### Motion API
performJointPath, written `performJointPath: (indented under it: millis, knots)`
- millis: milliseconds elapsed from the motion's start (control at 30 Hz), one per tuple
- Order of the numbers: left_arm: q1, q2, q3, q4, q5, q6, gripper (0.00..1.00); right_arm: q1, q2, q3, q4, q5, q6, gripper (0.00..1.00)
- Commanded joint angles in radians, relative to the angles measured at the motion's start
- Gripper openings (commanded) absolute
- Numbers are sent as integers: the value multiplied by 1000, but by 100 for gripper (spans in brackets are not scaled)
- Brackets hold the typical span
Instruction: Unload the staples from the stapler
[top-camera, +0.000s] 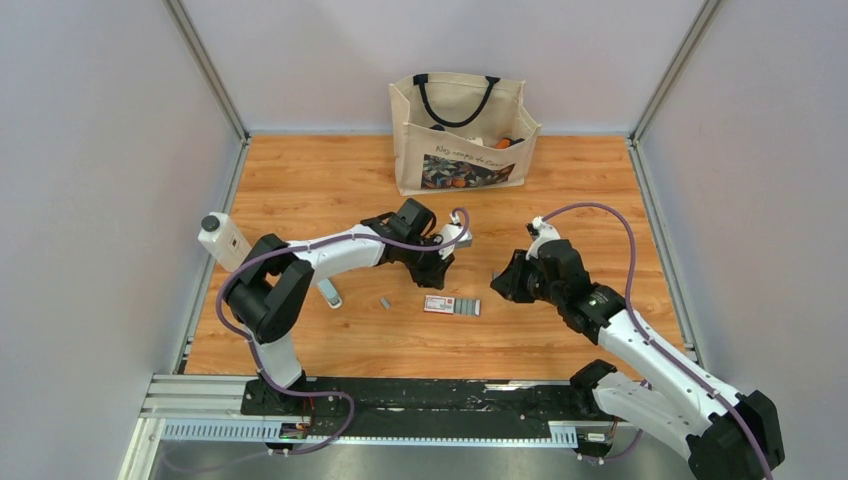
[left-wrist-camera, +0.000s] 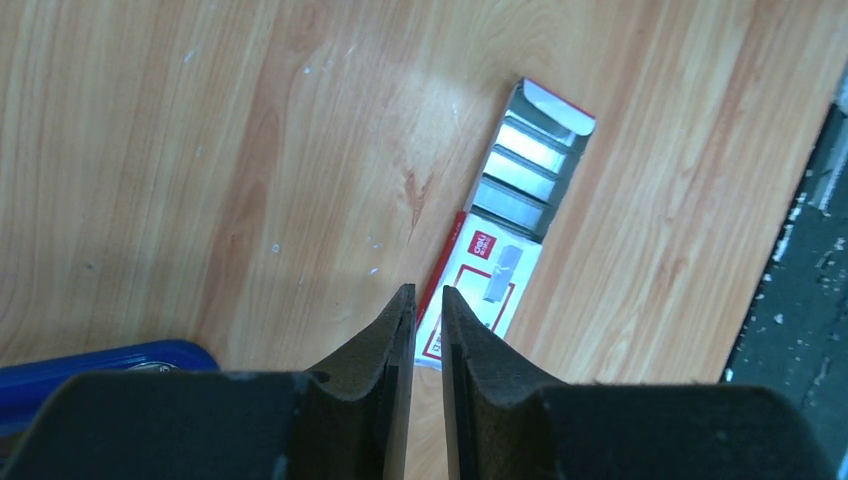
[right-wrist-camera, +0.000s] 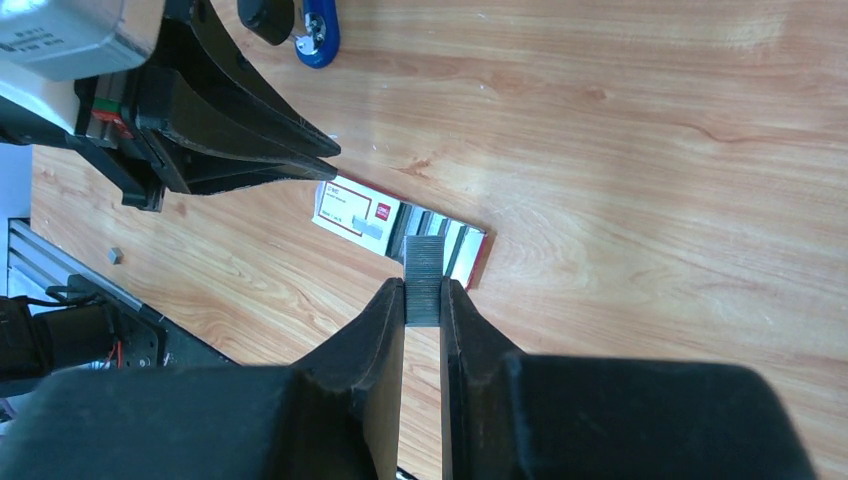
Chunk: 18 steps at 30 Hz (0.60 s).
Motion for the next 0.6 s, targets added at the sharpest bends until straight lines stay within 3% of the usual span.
performJointPath:
  millis: [0,567]
  knots:
    - [-24,-17,-38,84,-98,-31,23,-2,-3,-35,94,12,18,10]
    - [-46,4,-90,159,-199,-28,19,-2,31,-58,164,-35,30,10]
